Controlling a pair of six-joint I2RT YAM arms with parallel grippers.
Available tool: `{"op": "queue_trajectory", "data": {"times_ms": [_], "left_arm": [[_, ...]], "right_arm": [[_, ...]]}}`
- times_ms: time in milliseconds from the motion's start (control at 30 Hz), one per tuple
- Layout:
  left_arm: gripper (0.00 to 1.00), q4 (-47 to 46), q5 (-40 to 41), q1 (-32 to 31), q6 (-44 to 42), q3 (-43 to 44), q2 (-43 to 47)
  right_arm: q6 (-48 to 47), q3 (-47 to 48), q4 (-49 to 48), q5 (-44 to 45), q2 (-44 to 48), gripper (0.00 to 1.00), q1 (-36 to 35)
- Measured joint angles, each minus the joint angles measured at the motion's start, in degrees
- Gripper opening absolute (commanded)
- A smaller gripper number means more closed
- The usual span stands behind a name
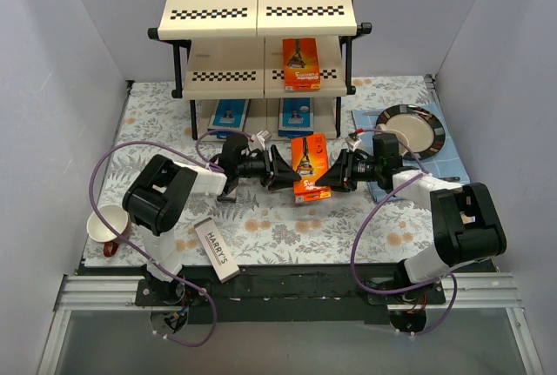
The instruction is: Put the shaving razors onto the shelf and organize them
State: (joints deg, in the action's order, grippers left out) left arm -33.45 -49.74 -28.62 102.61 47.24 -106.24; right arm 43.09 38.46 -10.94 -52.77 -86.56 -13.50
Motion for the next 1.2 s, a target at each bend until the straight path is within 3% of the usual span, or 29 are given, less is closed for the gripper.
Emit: {"op": "queue_trajectory", "data": {"times_ms": [467,567,633,767,800,833,933,1133,1200], "left_arm": [[0.53,-0.6,-0.5,-1.9,2.2,-3.7,2.3],[0.5,-2.4,-0.5,-2.6,3.2,-3.7,2.3],[0.4,-3.5,-0.7,-2.8,3.8,-3.7,1.9],[0.34,-5.2,-1.2,-2.7,5.0,-3.3,0.0],[0.35,-5.4,-1.4,-2.7,5.1,-3.3,-0.3],[0.45,-5.5,-1.4,-2.7,5.2,-3.3,-0.4],[0.56,-6.3,-1.5,-2.8,5.7,-3.3,-0.5],[0.54,-8.3,-1.6,-3.0,7.1,-3.1,-1.1],[0.49,-9.0,-1.7,-3.0,7.7,-2.3,-2.2]], "right_arm": [[0.2,0.0,0.1,1.0,-0.2,0.28,1.9],[0.2,0.0,0.1,1.3,-0.2,0.29,1.9],[0.2,0.0,0.1,1.3,-0.2,0.29,1.9],[0.2,0.0,0.0,1.3,-0.2,0.3,2.3],[0.2,0.0,0.0,1.3,-0.2,0.3,2.3],[0.2,0.0,0.0,1.3,-0.2,0.3,2.4],[0.2,0.0,0.0,1.3,-0.2,0.3,2.4],[0.2,0.5,0.2,1.2,-0.2,0.3,2.2],[0.2,0.7,0.2,1.1,-0.2,0.3,2.2]]}}
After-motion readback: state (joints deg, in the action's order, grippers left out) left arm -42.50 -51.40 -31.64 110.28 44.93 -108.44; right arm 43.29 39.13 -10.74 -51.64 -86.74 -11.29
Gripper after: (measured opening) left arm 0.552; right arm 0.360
